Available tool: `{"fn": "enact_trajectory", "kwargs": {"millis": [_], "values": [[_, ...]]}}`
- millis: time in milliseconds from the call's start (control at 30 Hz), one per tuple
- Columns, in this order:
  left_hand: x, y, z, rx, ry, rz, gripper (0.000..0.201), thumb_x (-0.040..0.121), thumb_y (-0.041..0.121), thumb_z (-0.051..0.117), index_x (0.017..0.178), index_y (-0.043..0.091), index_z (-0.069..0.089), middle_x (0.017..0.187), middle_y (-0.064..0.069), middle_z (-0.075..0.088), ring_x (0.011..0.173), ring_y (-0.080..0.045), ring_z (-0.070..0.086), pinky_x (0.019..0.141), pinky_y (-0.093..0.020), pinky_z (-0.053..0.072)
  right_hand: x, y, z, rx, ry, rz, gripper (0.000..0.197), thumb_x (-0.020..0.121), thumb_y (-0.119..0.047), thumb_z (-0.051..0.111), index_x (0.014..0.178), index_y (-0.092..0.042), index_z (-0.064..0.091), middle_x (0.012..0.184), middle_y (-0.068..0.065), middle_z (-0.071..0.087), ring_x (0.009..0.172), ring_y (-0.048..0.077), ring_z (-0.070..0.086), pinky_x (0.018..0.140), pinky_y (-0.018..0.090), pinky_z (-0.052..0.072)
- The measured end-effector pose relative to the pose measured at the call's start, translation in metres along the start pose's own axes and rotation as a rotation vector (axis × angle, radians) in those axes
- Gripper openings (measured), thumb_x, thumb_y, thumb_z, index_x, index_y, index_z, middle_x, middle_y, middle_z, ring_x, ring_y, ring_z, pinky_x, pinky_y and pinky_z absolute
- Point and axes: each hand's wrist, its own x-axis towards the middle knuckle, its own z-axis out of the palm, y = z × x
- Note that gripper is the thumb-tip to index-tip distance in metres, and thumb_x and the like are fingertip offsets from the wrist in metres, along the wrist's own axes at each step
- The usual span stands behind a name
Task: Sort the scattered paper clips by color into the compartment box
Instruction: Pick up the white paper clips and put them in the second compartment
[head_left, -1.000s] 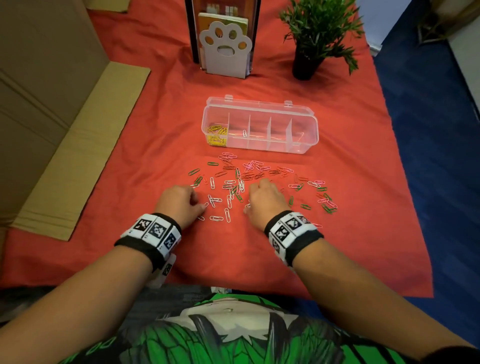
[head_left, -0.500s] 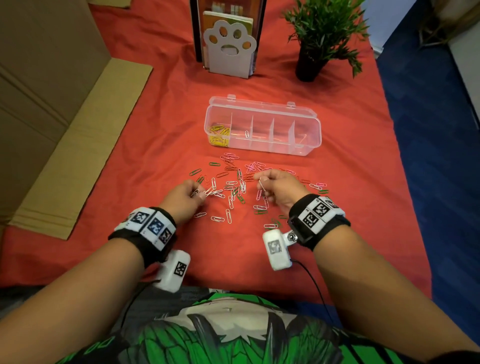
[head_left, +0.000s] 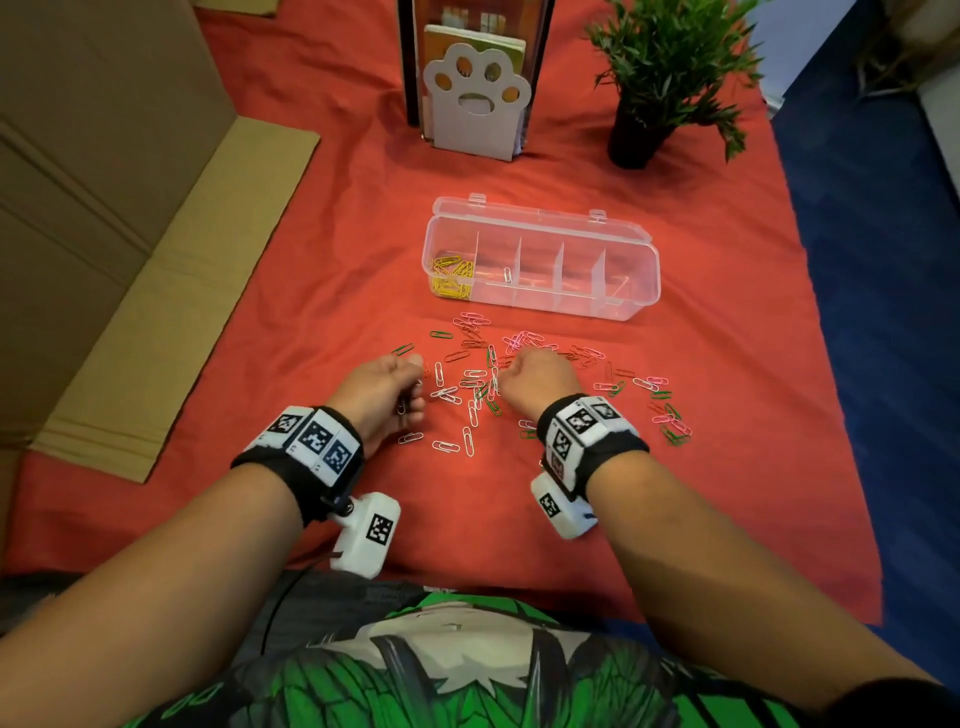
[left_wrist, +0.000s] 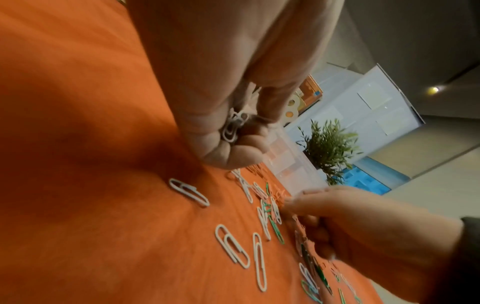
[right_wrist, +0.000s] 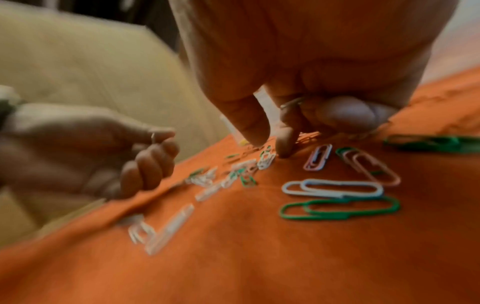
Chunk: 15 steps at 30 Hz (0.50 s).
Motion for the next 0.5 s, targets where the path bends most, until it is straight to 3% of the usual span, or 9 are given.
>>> {"fn": "enact_trajectory", "kwargs": {"millis": [133, 233, 333, 400, 467, 500], "values": [[0.004, -0.004, 0.008, 0.005, -0.074, 0.019, 0.023, 0.098, 0.014, 0.036, 0.081, 0.017, 0.051, 0.069, -0.001, 0.047, 0.041, 0.000, 0.051, 0.044, -0.015, 0.047, 0.006, -0.005, 0.017, -0.244, 0.084, -0.193, 0.035, 0.082, -0.016, 0.054, 0.114, -0.001, 0.051, 0.118, 0.018, 0.053, 0.112, 0.034, 0.051, 0.098, 0.038, 0.042], [0.005, 0.000, 0.013, -0.122, -0.104, -0.025, 0.018, 0.096, 0.021, 0.042, 0.081, 0.017, 0.050, 0.064, 0.001, 0.044, 0.042, -0.004, 0.052, 0.045, -0.018, 0.049, 0.011, -0.005, 0.023, -0.285, 0.070, -0.211, 0.039, 0.077, -0.010, 0.055, 0.114, -0.002, 0.050, 0.117, 0.018, 0.051, 0.112, 0.035, 0.049, 0.099, 0.040, 0.043], [0.008, -0.002, 0.014, -0.002, -0.074, 0.027, 0.017, 0.094, 0.018, 0.048, 0.077, 0.018, 0.050, 0.066, 0.002, 0.044, 0.041, 0.001, 0.048, 0.044, -0.013, 0.048, 0.012, 0.000, 0.017, -0.186, -0.026, -0.157, 0.031, 0.079, -0.013, 0.057, 0.108, -0.004, 0.056, 0.115, 0.017, 0.052, 0.111, 0.034, 0.049, 0.098, 0.036, 0.043], [0.010, -0.004, 0.014, 0.138, -0.064, 0.084, 0.022, 0.096, 0.009, 0.042, 0.078, 0.016, 0.053, 0.068, 0.001, 0.047, 0.040, 0.002, 0.048, 0.044, -0.010, 0.046, 0.010, 0.003, 0.010, 0.007, -0.067, -0.122, 0.011, 0.081, -0.009, 0.052, 0.089, -0.011, 0.059, 0.103, 0.012, 0.058, 0.100, 0.028, 0.054, 0.085, 0.031, 0.044], [0.014, -0.007, 0.013, 0.238, -0.043, 0.119, 0.029, 0.096, 0.003, 0.036, 0.078, 0.017, 0.054, 0.069, 0.001, 0.049, 0.042, 0.002, 0.048, 0.044, -0.010, 0.044, 0.010, 0.008, 0.004, 0.294, -0.092, -0.056, 0.021, 0.083, -0.005, 0.049, 0.069, -0.020, 0.051, 0.077, 0.000, 0.058, 0.075, 0.019, 0.055, 0.065, 0.027, 0.040], [0.016, -0.008, 0.012, 0.296, -0.026, 0.145, 0.030, 0.096, 0.003, 0.034, 0.078, 0.018, 0.054, 0.069, 0.001, 0.050, 0.044, 0.001, 0.046, 0.045, -0.011, 0.043, 0.008, 0.009, 0.002, 0.463, -0.120, -0.007, 0.026, 0.084, -0.003, 0.050, 0.067, -0.022, 0.049, 0.069, -0.003, 0.053, 0.063, 0.015, 0.049, 0.057, 0.026, 0.038]]}}
